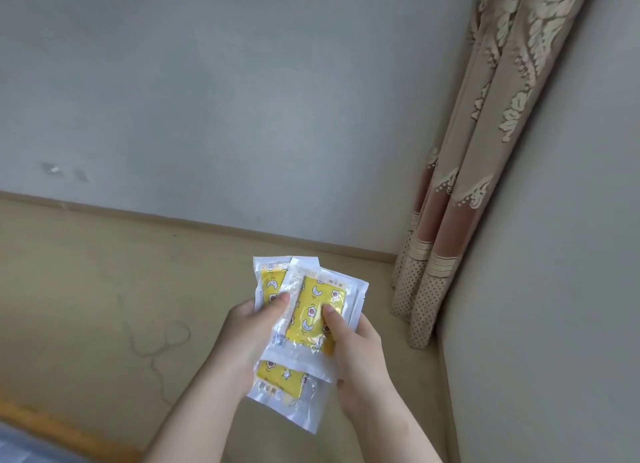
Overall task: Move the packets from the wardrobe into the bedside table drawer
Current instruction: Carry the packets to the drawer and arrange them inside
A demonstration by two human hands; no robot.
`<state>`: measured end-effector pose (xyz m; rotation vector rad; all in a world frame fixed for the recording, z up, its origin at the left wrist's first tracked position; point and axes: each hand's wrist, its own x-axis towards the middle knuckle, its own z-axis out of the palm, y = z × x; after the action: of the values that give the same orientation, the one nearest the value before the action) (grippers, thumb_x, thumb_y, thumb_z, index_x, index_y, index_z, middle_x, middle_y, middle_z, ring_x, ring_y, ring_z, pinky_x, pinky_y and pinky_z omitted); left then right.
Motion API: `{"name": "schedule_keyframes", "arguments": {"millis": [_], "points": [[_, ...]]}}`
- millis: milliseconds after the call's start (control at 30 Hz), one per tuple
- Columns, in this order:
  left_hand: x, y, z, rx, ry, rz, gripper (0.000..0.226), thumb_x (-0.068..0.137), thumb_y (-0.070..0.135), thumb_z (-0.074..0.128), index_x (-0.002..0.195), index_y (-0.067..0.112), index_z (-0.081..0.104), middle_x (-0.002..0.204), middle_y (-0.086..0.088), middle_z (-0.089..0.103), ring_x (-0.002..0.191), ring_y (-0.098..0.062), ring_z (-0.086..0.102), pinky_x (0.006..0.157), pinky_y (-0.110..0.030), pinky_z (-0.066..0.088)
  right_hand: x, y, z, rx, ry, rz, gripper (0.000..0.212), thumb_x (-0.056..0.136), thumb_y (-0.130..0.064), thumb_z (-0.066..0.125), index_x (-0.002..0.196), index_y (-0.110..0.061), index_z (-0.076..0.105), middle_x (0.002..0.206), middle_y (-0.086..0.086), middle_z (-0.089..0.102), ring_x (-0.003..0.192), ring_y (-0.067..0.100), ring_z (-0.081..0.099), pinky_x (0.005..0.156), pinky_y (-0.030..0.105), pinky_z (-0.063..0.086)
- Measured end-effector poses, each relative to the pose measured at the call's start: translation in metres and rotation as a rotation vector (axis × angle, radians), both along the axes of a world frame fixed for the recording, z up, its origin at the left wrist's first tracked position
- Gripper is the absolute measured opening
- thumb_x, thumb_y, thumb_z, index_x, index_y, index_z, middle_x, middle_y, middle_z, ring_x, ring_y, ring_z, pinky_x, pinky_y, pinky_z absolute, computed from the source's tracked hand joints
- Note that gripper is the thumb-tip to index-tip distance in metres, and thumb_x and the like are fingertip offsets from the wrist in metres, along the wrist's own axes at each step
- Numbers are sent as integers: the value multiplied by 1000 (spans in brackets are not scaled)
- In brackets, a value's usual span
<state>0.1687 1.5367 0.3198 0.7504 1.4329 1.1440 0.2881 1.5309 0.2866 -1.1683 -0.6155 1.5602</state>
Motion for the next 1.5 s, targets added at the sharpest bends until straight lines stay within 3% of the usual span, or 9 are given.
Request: {"name": "schedule_keyframes", "arguments": {"millis": [133, 333, 500, 667, 867, 1033, 1200, 1333, 1500], "points": [[13, 86, -1, 3, 18, 64, 23, 91, 25, 59, 70, 25, 52, 67, 15, 49, 59, 4, 39, 51, -20, 26, 10, 97, -4, 14, -20, 88, 11, 92, -15, 59, 100, -13, 66, 90, 8, 75, 84, 25, 71, 82, 42, 57], [21, 200, 3, -12, 15, 198, 13, 92, 29, 58, 91, 19, 67, 61, 13, 69, 51, -1, 63, 45, -19, 42, 21, 228, 10, 63, -30, 205, 12, 92, -15, 60, 101, -11, 66, 91, 8, 75, 85, 26, 71, 84, 44, 56], [0, 261, -3, -36, -1, 332, 16, 91, 28, 59, 93, 16, 70, 78, -1, 75, 71, -21, 71, 59, -29, 52, -1, 305, 7, 27, -25, 340, 12, 92, -15, 59, 100, -11, 67, 92, 9, 75, 87, 29, 71, 78, 41, 58], [-41, 313, -14, -39, -8, 427, 16, 92, 26, 59, 91, 15, 70, 78, -3, 75, 70, -23, 71, 58, -28, 51, -48, 370, -3, 13, -55, 440, 10, 91, -16, 61, 94, -14, 69, 93, 10, 74, 94, 32, 69, 87, 49, 54], [-139, 391, -15, -17, -21, 554, 18, 93, 26, 58, 92, 12, 70, 81, -9, 75, 74, -30, 71, 64, -35, 54, -153, 462, 2, 53, -106, 561, 9, 90, -17, 62, 91, -16, 71, 97, 13, 73, 98, 36, 67, 90, 53, 51], [-224, 437, 3, 32, -28, 645, 21, 93, 28, 57, 93, 11, 70, 83, -10, 75, 72, -30, 72, 62, -34, 54, -246, 522, 23, 88, -78, 689, 8, 91, -16, 61, 92, -16, 69, 91, 9, 75, 92, 32, 69, 84, 47, 56], [-298, 451, 10, 17, -25, 789, 23, 93, 27, 57, 93, 8, 69, 83, -12, 75, 74, -34, 71, 70, -42, 57, -335, 553, 26, 61, -51, 858, 9, 91, -15, 60, 95, -15, 68, 88, 6, 75, 81, 25, 72, 71, 39, 59], [-358, 454, 8, 22, -7, 929, 23, 93, 26, 56, 95, 6, 67, 84, -14, 74, 75, -35, 71, 74, -45, 57, -413, 569, 21, 43, -46, 1020, 13, 92, -14, 59, 101, -11, 68, 92, 8, 75, 86, 28, 71, 77, 43, 58], [-434, 484, 10, 27, 19, 1058, 20, 93, 25, 57, 90, 8, 67, 78, -11, 75, 66, -29, 72, 61, -36, 56, -506, 608, 14, 86, -27, 1162, 12, 91, -17, 61, 99, -11, 68, 90, 8, 75, 82, 26, 72, 75, 39, 59]]}}
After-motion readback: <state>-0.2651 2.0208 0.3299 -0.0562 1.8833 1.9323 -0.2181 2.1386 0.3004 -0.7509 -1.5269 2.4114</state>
